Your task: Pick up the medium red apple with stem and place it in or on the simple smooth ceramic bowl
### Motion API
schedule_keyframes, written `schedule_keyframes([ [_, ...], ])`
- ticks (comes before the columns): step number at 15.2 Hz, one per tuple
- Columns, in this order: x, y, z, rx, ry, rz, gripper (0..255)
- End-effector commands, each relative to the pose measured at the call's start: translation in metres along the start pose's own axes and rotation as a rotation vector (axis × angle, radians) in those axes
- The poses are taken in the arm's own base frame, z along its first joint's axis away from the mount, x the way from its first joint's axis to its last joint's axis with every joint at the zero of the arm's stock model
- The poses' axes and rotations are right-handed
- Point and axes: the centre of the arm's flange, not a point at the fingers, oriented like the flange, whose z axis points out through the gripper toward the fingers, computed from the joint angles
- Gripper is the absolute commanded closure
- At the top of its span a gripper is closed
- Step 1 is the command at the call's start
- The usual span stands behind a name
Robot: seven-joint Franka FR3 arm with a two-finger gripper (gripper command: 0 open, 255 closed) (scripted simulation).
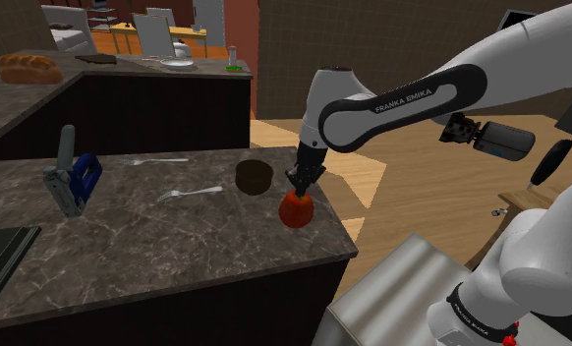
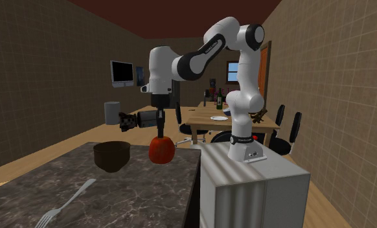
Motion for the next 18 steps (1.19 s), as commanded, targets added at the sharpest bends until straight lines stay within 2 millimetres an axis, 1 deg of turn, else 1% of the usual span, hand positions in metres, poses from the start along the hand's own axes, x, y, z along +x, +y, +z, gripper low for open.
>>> schedule_keyframes([
  [1,0.000,0.000,0.001,0.000,-0.002,0.000,255],
  [5,0.000,0.000,0.001,0.000,-0.002,0.000,255],
  [18,0.002,-0.006,-0.068,0.000,-0.002,0.000,255],
])
